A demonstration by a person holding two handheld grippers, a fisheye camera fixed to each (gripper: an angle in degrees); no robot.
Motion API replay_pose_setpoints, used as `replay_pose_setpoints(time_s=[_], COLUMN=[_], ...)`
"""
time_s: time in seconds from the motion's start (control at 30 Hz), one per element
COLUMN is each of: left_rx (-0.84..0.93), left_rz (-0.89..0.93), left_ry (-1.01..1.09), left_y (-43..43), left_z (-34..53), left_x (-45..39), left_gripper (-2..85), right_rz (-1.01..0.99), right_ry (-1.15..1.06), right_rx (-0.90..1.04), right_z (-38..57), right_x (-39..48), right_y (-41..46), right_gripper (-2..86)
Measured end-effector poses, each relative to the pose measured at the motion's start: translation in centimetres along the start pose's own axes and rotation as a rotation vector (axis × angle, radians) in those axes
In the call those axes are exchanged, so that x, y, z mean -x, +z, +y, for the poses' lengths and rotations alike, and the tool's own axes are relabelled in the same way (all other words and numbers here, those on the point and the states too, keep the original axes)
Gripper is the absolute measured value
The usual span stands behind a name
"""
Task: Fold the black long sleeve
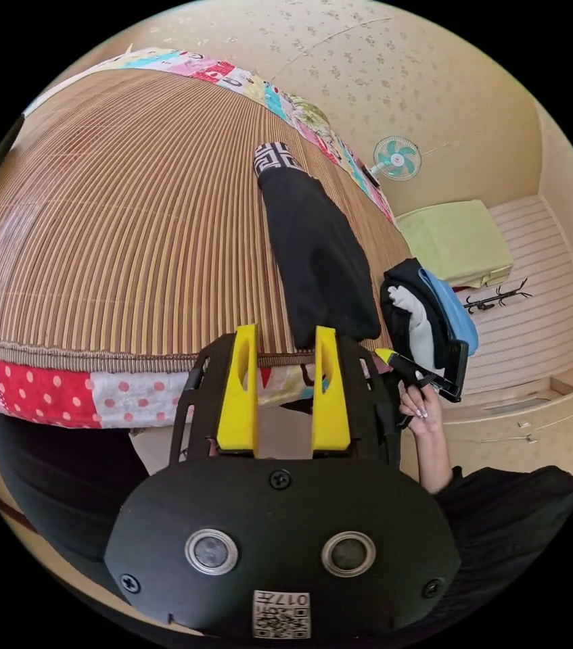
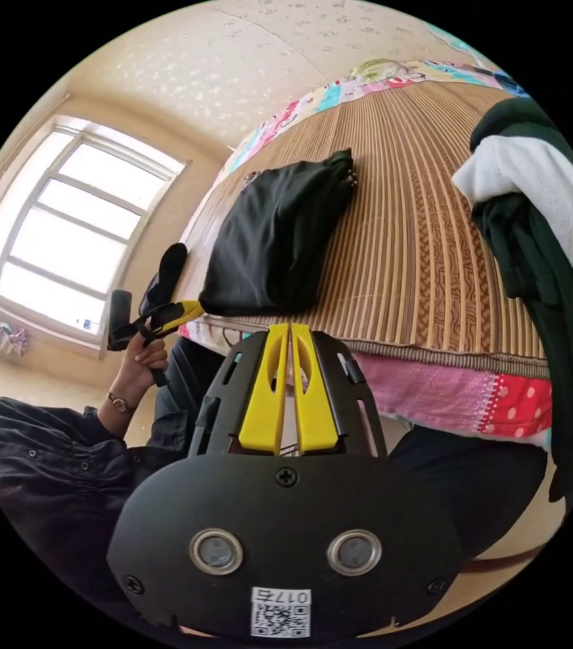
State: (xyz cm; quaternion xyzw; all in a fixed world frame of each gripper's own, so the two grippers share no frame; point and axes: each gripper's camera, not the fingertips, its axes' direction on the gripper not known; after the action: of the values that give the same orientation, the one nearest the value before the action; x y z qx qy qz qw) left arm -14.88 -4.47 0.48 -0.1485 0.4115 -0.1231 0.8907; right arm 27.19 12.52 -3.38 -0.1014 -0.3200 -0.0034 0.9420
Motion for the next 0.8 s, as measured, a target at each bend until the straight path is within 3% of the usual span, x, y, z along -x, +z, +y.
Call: replay_pose_setpoints(time_s=[0.13, 0.23, 0.37, 0.47, 0.57, 0.73, 0.8], left_rx=[0.091, 0.064, 0.033, 0.079, 0.098, 0.128, 0.141], left_rz=[0.198, 0.289, 0.356, 0.297, 0.301, 0.431, 0.462], left_ry=[-0.082, -0.13, -0.214, -0.237, -0.165, 0.033, 0.138], left_y=[2.6, 2.5, 1.5, 1.8, 1.5, -0.9, -2.1], left_z=[-2.0, -1.4, -0.3, -0.3, -0.1, 3.1, 4.8], left_x=[1.9, 3.3, 5.9, 7.1, 6.4, 2.0, 0.4], left_gripper=[11.3, 12.3, 13.3, 9.1, 4.9, 4.2, 4.1], right_rz=[-0.296, -0.502, -0.569, -0.557, -0.597, -0.964, -1.017], right_ry=[0.123, 0.279, 0.341, 0.329, 0.369, 0.577, 0.608], right_rx=[-0.062, -0.056, -0.058, -0.048, -0.049, -0.115, -0.154], right_z=[0.5, 1.9, 3.1, 2.9, 2.3, 3.6, 3.5], right_x=[-3.4, -7.7, -10.5, -11.5, -13.1, -17.3, -18.4], right_y=[-0.2, 1.1, 1.2, 0.6, 0.5, 2.3, 2.5], right_gripper=[10.5, 13.3, 14.0, 14.4, 15.7, 21.1, 21.9])
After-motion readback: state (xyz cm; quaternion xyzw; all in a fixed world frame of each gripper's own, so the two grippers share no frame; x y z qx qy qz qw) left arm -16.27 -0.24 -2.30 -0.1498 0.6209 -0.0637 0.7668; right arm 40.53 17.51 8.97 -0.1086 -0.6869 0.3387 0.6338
